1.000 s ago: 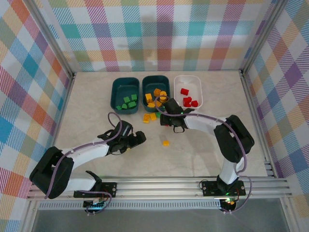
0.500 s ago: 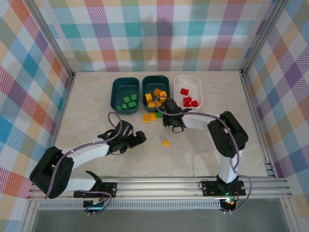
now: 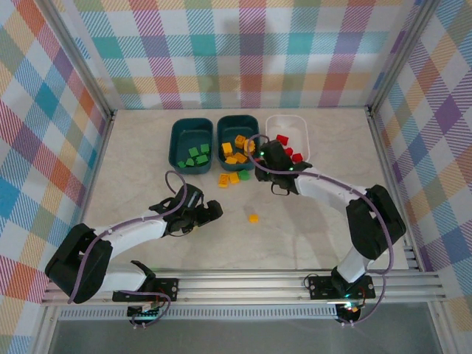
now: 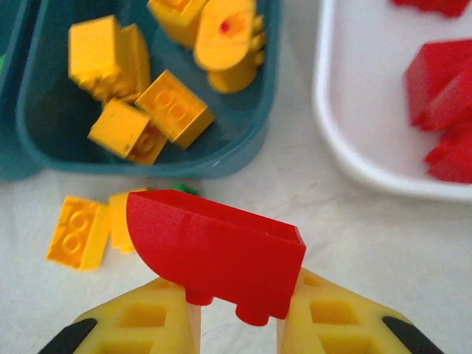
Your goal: Sort the legos into containers by color
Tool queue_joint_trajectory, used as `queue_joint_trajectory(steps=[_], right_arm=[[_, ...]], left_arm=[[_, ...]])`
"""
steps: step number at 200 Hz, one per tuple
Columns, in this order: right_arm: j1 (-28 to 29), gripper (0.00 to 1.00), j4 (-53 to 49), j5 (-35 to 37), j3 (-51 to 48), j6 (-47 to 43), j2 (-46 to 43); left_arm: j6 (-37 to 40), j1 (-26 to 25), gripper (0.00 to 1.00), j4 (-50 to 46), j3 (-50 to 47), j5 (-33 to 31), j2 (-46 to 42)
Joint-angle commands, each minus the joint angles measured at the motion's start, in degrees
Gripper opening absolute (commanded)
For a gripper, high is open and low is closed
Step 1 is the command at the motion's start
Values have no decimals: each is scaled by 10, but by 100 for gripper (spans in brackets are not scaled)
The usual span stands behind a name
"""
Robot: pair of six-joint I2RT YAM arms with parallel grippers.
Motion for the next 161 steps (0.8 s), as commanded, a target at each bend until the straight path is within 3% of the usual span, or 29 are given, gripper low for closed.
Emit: queue_joint_trajectory(steps=[1, 23, 58, 66, 83, 99, 124, 161], right_arm=[[-69, 17, -4, 16, 25, -33, -4], [-130, 17, -29, -23, 75, -39, 46], [-173, 21, -38, -64, 134, -46, 103], [-178, 27, -39, -74, 141, -46, 108], [-178, 51, -44, -73, 146, -50, 95], [-179, 57, -36, -75, 121, -48, 61], [-178, 59, -13, -84, 46, -20, -18], [-159, 60, 60, -101, -119, 45, -123]], left_arm=[[15, -3, 99, -35, 14, -30, -6], [25, -3, 98, -52, 26, -42, -3], [67, -2, 98, -128, 90, -100, 29], [77, -1, 97, -139, 111, -108, 42], [103, -2, 95, -159, 155, -120, 72], [125, -1, 91, -172, 198, -126, 105], [153, -2, 85, -183, 274, -130, 177], [188, -3, 67, -213, 402, -131, 304]])
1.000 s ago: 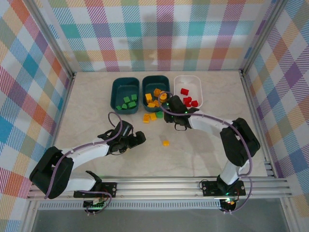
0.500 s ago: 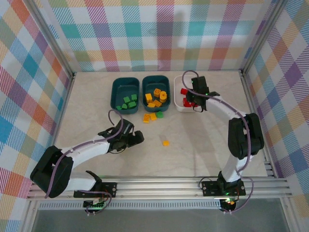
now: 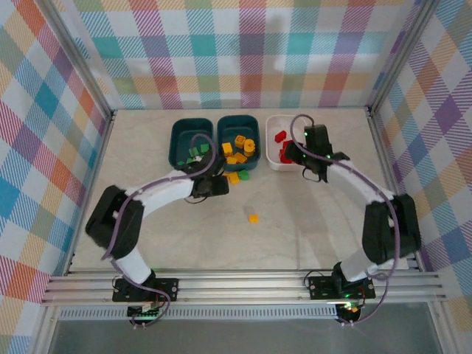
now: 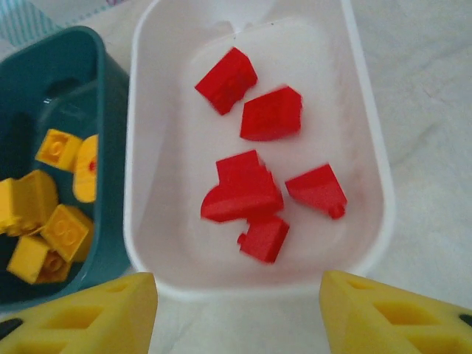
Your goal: Sort the legos into containers by color
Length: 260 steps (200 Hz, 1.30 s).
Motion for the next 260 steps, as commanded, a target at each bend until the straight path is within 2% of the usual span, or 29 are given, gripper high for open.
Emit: queue_joint_trajectory(steps=[1, 37, 62, 111, 124, 184, 230, 246, 260], right_arm=[[16, 60, 46, -16, -80, 50, -46], [44, 60, 73, -5, -161, 47, -84], [44, 60, 94, -5, -182, 56, -88], [44, 60, 107, -3, -190, 63, -75], [44, 60, 110, -4, -190, 64, -69], [45, 59, 119, 6, -194, 64, -60], [50, 59, 131, 26, -202, 63, -62], [52, 58, 135, 27, -205, 65, -61], [56, 58, 137, 28, -204, 66, -59]], left_arm=[[41, -3, 66, -40, 68, -15, 59], [57, -4, 66, -75, 144, -63, 120], [68, -4, 64, -80, 176, -59, 155], [60, -4, 60, -68, 170, -68, 190], [59, -4, 56, -65, 166, -71, 196], [60, -5, 25, -57, 136, -70, 147], [71, -26, 24, -57, 114, -64, 13], [94, -25, 25, -78, 162, -78, 22], [109, -21, 25, -116, 234, -85, 69]])
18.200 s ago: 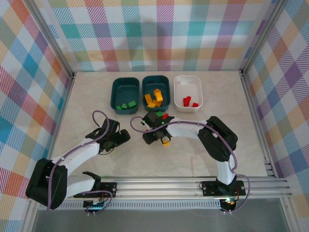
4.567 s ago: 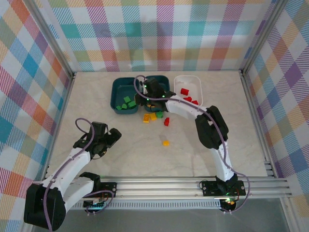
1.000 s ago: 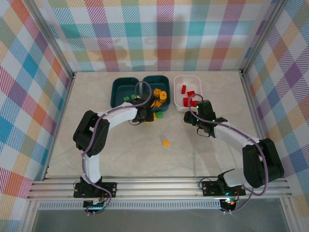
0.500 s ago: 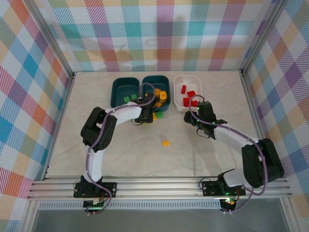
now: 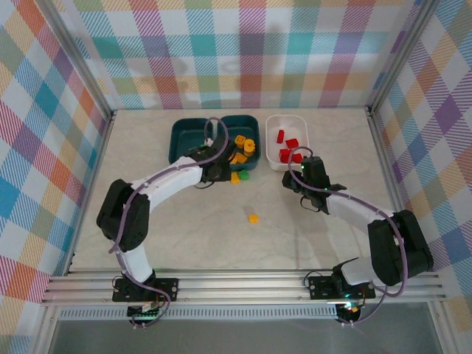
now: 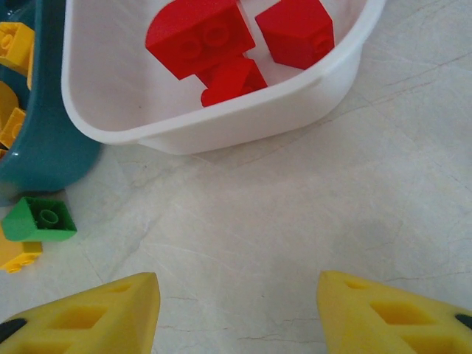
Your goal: Sort the legos into containers by color
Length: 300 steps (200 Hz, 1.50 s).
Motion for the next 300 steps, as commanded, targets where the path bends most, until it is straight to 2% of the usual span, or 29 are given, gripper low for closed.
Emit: queue_joint_trajectory(steps=[1, 44, 76, 100, 125, 144, 159, 184, 209, 241, 278, 300], right_arm=[[9, 58, 23, 11, -5, 6, 6], [13, 58, 27, 26, -7, 0, 13], [21, 59, 38, 1, -5, -12, 16], [46, 59, 39, 2, 6, -27, 23], [63, 60, 30, 22, 16, -39, 34], [70, 61, 32, 23, 17, -40, 37], [80, 61, 30, 25, 20, -46, 36], [113, 62, 25, 14, 32, -42, 45], [159, 63, -38, 6, 71, -10, 72], [214, 71, -120, -24, 93, 33, 81], [256, 71, -197, -16, 114, 56, 107], [277, 69, -224, -23, 139, 52, 146]], left_arm=[[36, 1, 25, -46, 92, -18, 40], [56, 8, 25, -98, 293, 9, 206], [51, 19, 29, -140, 408, 23, 292], [52, 25, 37, -139, 433, 32, 313], [56, 30, 50, -156, 463, 37, 324], [61, 31, 65, -157, 466, 45, 304], [61, 30, 69, -151, 454, 66, 271], [47, 30, 72, -86, 342, 100, 155], [22, 30, 80, 17, 124, 80, -6], [-35, 43, 91, 89, -160, 41, -185], [-120, 70, 93, 138, -397, 65, -304], [-136, 70, 93, 157, -481, 65, -357]])
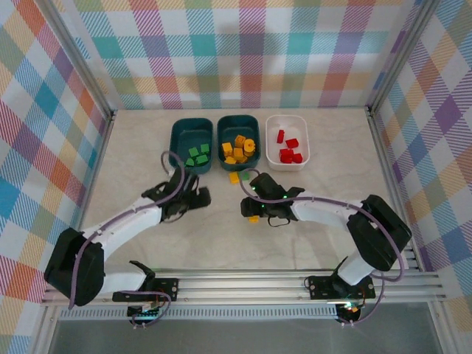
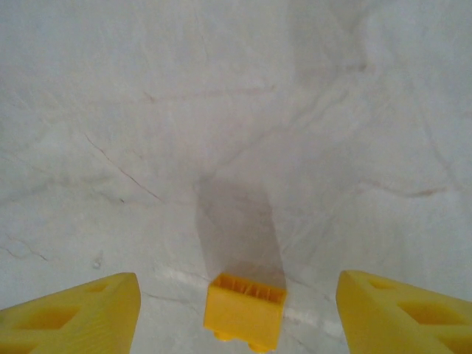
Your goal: Sort the legos into containers by color
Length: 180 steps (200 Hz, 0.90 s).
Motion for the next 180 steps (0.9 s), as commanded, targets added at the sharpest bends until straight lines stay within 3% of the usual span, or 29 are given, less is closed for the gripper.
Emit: queue_joint_trajectory(steps=[1, 48, 77, 107, 180], right_arm=[[20, 69, -69, -4, 33, 13, 40], [32, 62, -93, 28, 75, 1, 98], [33, 39, -104, 37, 91, 9, 109], [36, 29, -112, 53, 91, 0, 94], [42, 27, -121, 99, 124, -44, 47]], left_arm=[[-48, 3, 93, 42, -64, 3, -60], [-50, 4, 98, -7, -114, -21, -168], [-54, 4, 99, -19, -122, -17, -207], [-55, 4, 99, -33, -128, -17, -219], [-75, 4, 99, -16, -143, 11, -226]])
